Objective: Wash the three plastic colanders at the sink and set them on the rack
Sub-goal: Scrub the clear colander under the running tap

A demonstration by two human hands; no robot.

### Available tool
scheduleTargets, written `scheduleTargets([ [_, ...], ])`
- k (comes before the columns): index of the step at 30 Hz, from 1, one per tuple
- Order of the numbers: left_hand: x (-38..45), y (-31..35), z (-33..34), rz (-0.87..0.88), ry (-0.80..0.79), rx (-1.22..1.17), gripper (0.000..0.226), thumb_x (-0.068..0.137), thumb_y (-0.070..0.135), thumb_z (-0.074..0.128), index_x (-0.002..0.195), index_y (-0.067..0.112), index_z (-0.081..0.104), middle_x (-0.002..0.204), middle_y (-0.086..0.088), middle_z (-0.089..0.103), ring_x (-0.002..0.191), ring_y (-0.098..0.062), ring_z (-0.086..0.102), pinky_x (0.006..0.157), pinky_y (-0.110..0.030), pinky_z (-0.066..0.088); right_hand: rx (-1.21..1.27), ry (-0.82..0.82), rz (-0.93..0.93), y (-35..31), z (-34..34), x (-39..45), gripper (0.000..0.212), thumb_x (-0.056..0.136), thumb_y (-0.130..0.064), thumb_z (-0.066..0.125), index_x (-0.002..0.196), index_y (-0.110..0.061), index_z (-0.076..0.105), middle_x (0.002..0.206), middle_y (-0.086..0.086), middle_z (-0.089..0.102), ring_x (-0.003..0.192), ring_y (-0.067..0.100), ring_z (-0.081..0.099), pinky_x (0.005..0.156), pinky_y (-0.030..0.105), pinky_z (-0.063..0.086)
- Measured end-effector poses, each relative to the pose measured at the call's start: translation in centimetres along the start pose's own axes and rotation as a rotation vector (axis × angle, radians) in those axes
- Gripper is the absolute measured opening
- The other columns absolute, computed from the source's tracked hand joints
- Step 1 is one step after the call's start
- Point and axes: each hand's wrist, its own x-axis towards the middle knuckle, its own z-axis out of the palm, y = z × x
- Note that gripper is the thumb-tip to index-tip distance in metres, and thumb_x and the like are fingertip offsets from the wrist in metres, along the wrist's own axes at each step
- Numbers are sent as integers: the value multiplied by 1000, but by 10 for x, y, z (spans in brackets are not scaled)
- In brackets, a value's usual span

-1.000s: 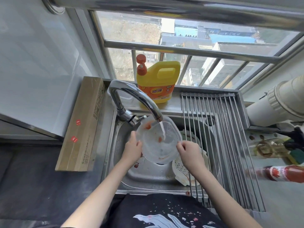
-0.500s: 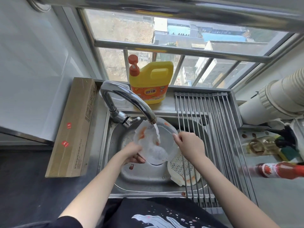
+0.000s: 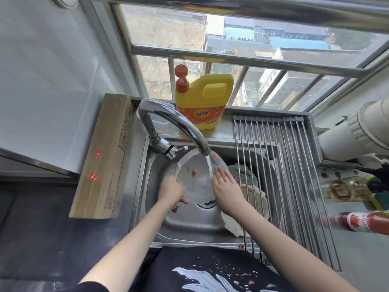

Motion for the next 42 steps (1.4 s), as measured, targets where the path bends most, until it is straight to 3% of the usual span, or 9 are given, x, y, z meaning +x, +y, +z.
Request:
scheduleTargets([
  [4,-8,3,0,80,59,67,14,95,12,28,90,8,40,83,-17,66,54,-22,68,51,-26,50,-45,-179,-130,-20,0,1,62,88,-9,47,146,-3,26,152,21,27,144,30,18,119,42,3],
  [12,-6,6,1,65,60,61,21,96,13,27,98,2,44,81,-14,63,60,-29,71,71,-39,56,-239,-208,82,-2,-12,10,64,97,-24,39,150,-2,12,156,14,23,147,26,11,117,43,-11],
  [18,-7,6,8,-39,52,-153,23,95,7,27,109,0,44,80,-20,65,59,-34,70,61,-46,59,269,-300,-123,-29,-8,3,37,83,-15,51,120,-12,53,123,11,60,123,28,48,111,41,28],
  [21,-6,-2,5,-60,13,-112,27,95,7,25,113,5,44,42,-4,63,53,-30,69,61,-51,58,-59,-214,-106,-8,-12,7,47,89,-22,48,136,-17,47,132,3,57,134,21,39,117,47,2],
  [26,0,-6,8,-90,-7,-181,25,96,9,25,110,3,44,49,-15,64,39,-22,64,68,-57,56,-405,-222,-5,-1,-22,14,62,101,-31,28,149,1,4,158,16,3,146,31,-9,114,46,-15],
  [30,5,-6,11,-121,-58,-216,22,92,5,25,105,1,43,41,-12,60,34,-21,60,68,-53,55,-262,-333,31,-27,-13,7,53,98,-24,43,144,-1,33,152,28,21,143,42,11,117,51,-4],
  [33,8,-9,10,-172,-91,-301,26,91,1,25,108,-10,41,40,-17,58,31,-23,57,48,-39,57,-41,-233,-78,-33,-14,-3,28,87,-1,49,108,-9,66,115,15,65,119,31,51,118,43,11],
  [37,10,-16,14,-222,-131,-339,21,85,6,30,92,-4,47,50,-20,61,38,-24,58,57,-34,52,162,20,-165,-22,-19,-10,23,41,5,75,51,-12,64,52,6,62,60,19,65,98,34,48],
  [42,0,-10,15,-232,-200,-349,19,92,-4,25,106,-5,38,50,-22,59,30,-19,57,29,-24,44,-46,8,129,-22,-20,-9,63,81,-11,65,136,9,40,137,30,45,132,38,41,117,42,13],
])
